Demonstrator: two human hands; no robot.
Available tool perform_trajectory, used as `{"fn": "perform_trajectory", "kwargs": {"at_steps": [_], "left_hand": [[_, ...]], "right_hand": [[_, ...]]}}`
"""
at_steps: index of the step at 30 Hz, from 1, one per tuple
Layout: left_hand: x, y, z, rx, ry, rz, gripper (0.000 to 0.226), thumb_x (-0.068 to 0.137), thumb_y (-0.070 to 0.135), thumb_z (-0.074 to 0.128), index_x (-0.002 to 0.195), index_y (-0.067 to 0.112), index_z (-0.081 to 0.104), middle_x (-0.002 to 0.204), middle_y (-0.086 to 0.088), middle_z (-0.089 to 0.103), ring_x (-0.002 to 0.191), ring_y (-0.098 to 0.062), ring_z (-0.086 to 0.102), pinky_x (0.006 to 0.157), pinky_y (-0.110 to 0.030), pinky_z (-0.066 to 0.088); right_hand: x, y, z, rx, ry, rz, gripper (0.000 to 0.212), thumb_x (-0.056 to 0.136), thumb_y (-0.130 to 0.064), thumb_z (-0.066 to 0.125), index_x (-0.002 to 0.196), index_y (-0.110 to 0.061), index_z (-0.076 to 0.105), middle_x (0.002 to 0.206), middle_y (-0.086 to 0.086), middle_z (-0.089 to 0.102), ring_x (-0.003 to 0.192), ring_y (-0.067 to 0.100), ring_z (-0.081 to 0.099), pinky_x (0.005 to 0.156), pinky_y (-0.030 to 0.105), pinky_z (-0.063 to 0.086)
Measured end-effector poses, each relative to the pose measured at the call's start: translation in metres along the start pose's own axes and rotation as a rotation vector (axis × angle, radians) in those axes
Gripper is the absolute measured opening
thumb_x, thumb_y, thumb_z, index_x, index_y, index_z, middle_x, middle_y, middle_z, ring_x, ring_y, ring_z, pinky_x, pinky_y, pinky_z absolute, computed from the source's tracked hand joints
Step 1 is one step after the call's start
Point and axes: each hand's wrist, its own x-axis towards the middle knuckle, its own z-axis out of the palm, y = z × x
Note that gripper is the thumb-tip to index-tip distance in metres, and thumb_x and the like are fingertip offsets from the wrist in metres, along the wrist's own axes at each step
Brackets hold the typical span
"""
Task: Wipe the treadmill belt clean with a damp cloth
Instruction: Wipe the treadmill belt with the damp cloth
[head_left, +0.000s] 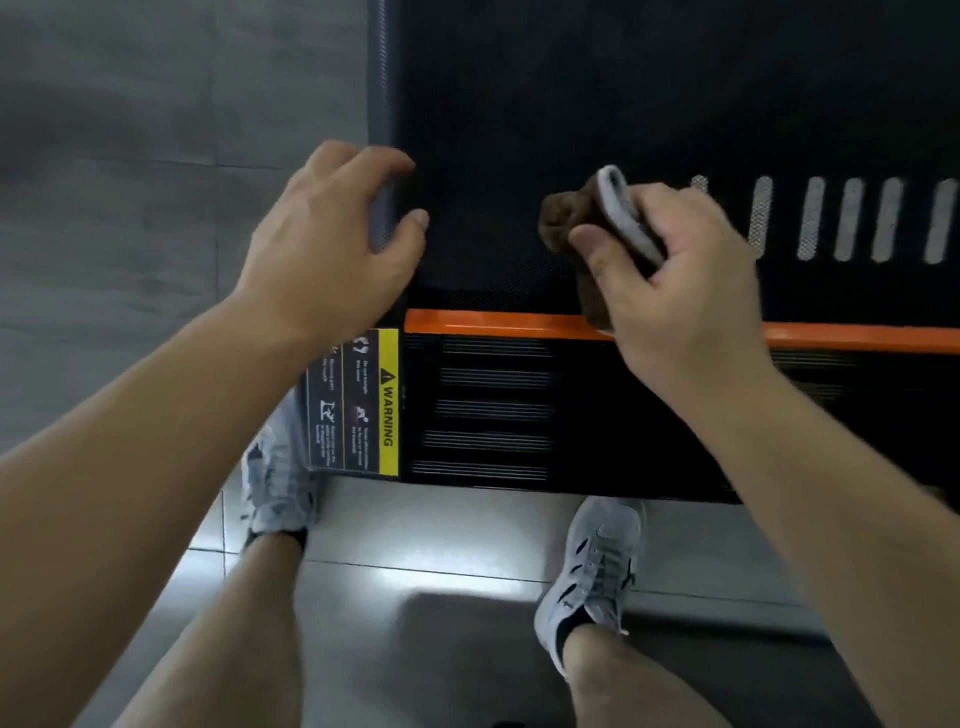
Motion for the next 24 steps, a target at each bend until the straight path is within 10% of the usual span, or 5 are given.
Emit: {"fn": "perform_trajectory", "kwargs": {"at_steps": [11, 17, 24], "left_hand": [[0.047, -0.008, -0.037, 0.148, -0.313, 0.382, 0.048, 0.098, 0.049, 0.050, 0.141, 0.026, 0.052, 0.136, 0.001, 0.055, 0.124, -0.021, 0.054, 0.095, -0.044, 0.050], [0.042, 0.018, -0.049, 0.249, -0.446, 0.653, 0.049, 0.098, 0.050, 0.049, 0.140, 0.025, 0.053, 0.133, -0.001, 0.057, 0.119, -0.022, 0.057, 0.093, -0.047, 0.052], [-0.010, 0.039, -0.027, 0.314, -0.569, 0.898, 0.053, 0.090, 0.055, 0.044, 0.136, 0.029, 0.053, 0.126, 0.001, 0.057, 0.114, -0.024, 0.058, 0.090, -0.050, 0.053]], "right_hand": [[-0.048, -0.048, 0.031, 0.065, 0.283, 0.447, 0.019, 0.091, -0.038, 0.068, 0.108, -0.031, 0.064, 0.100, -0.005, 0.056, 0.085, -0.009, 0.053, 0.073, -0.002, 0.035], [-0.103, -0.080, 0.048, 0.228, 0.566, 0.710, 0.016, 0.090, -0.041, 0.067, 0.104, -0.032, 0.065, 0.102, -0.002, 0.064, 0.089, 0.006, 0.063, 0.076, 0.019, 0.052], [-0.187, -0.107, 0.091, 0.294, 0.732, 0.866, 0.014, 0.091, -0.035, 0.069, 0.104, -0.035, 0.063, 0.100, -0.010, 0.053, 0.088, -0.004, 0.055, 0.074, 0.004, 0.042]]}}
